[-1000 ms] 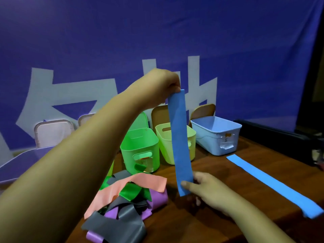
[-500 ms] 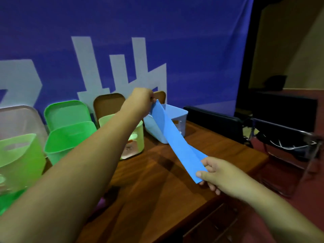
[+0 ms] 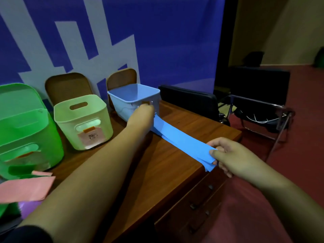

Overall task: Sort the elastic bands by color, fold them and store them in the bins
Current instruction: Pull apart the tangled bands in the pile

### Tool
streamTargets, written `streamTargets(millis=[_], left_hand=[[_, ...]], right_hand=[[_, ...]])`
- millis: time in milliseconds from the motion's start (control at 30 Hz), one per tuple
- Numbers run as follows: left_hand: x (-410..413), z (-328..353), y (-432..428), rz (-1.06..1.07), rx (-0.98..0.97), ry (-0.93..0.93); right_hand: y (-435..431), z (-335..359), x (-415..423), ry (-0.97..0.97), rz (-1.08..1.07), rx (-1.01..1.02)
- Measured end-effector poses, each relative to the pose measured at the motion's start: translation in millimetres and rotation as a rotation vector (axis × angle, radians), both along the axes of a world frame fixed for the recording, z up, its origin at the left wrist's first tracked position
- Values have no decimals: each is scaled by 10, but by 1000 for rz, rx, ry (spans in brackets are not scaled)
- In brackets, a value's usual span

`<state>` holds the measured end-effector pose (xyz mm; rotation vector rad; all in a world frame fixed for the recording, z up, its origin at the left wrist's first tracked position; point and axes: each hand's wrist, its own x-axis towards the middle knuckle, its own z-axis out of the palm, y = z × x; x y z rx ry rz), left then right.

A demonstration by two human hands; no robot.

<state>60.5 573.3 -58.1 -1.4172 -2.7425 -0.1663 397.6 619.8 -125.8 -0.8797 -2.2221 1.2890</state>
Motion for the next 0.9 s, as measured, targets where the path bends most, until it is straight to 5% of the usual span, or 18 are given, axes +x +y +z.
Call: streamTargets(millis=[200,500,900], left_hand=[[81,-381,-71,-29,158,176],[134,-411,-4,8,65,243],[193,-490,33,16,18,292]], right_hand=[[3,-91,55,-1,37,-24],[44,-65,22,-61,62,-62],[-113,-24,96,-142,-36,133]])
